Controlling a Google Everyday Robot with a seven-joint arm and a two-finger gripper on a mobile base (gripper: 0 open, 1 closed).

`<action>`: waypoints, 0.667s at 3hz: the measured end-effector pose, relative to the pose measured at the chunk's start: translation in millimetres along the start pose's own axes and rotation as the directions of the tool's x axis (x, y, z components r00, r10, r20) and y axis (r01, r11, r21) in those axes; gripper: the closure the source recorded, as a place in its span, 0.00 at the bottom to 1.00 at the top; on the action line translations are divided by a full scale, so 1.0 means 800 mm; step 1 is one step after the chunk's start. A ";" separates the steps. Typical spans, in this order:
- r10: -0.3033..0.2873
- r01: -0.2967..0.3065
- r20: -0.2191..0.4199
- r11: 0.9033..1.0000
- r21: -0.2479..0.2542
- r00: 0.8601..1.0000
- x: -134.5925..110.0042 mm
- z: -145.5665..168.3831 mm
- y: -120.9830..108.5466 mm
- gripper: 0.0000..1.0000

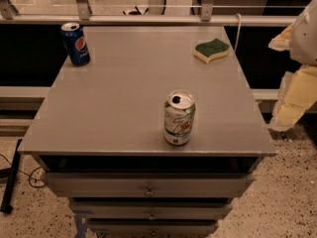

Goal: Knock 7up can over

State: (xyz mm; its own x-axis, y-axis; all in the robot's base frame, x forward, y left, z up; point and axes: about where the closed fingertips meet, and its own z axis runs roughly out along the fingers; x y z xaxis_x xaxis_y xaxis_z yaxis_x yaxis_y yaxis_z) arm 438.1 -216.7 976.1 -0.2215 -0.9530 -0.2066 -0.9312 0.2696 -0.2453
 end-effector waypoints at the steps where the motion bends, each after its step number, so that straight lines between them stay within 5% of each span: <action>1: 0.000 0.000 0.000 1.000 0.000 1.000 0.000 0.000 0.000 0.00; 2: 0.023 -0.022 0.048 1.000 -0.006 0.999 0.000 0.006 0.002 0.00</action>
Offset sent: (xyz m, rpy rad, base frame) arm 0.0007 0.0004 -0.0184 0.1446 0.0092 -0.0213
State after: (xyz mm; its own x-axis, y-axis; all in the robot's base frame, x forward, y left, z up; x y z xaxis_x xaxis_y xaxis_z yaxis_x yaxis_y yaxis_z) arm 438.3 -215.9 971.2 -0.2282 -0.9389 -0.2577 -0.9278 0.2899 -0.2349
